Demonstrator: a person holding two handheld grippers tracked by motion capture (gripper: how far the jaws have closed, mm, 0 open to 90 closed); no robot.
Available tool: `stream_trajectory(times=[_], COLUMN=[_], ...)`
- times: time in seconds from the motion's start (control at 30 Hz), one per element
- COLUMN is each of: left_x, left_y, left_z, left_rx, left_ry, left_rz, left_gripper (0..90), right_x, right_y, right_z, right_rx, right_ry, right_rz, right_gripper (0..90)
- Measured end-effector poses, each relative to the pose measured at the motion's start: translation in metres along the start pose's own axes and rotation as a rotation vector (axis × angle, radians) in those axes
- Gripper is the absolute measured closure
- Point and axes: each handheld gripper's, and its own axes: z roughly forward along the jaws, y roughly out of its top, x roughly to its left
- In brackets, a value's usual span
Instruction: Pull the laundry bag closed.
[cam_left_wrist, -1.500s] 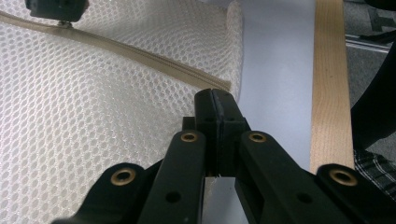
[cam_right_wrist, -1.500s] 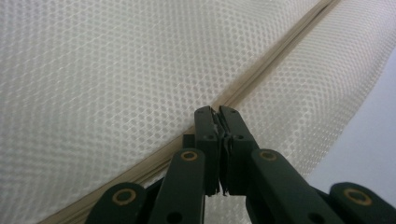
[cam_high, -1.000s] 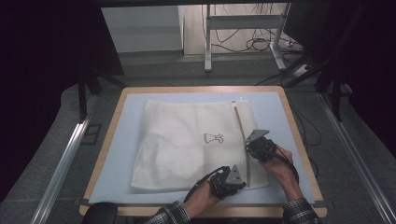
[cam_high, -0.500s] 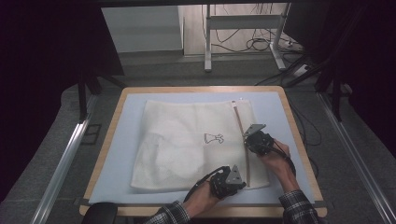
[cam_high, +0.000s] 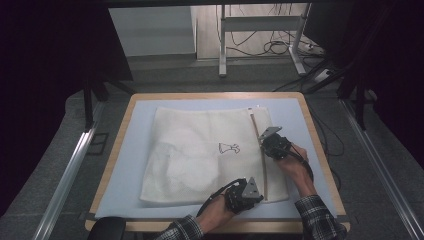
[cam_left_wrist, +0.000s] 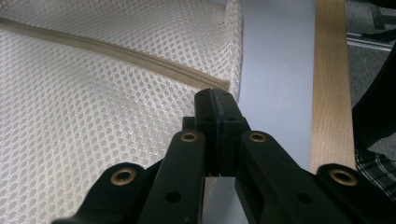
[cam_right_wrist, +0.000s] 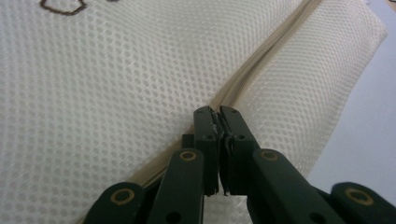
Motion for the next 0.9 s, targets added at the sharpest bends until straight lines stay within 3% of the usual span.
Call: stream_trajectory(times=[0.9], left_x=[0.000], left_y=[0.000], left_z=[0.000], left_rx=[-0.001], left_ry=[0.000], left_rz=[0.001], left_gripper=[90.0], right_x=[-0.023], right_y=[0.020], right_z=[0.025], right_rx=[0.003], right_ry=[-0.034], right_rz=[0.022], right_gripper=[85.6])
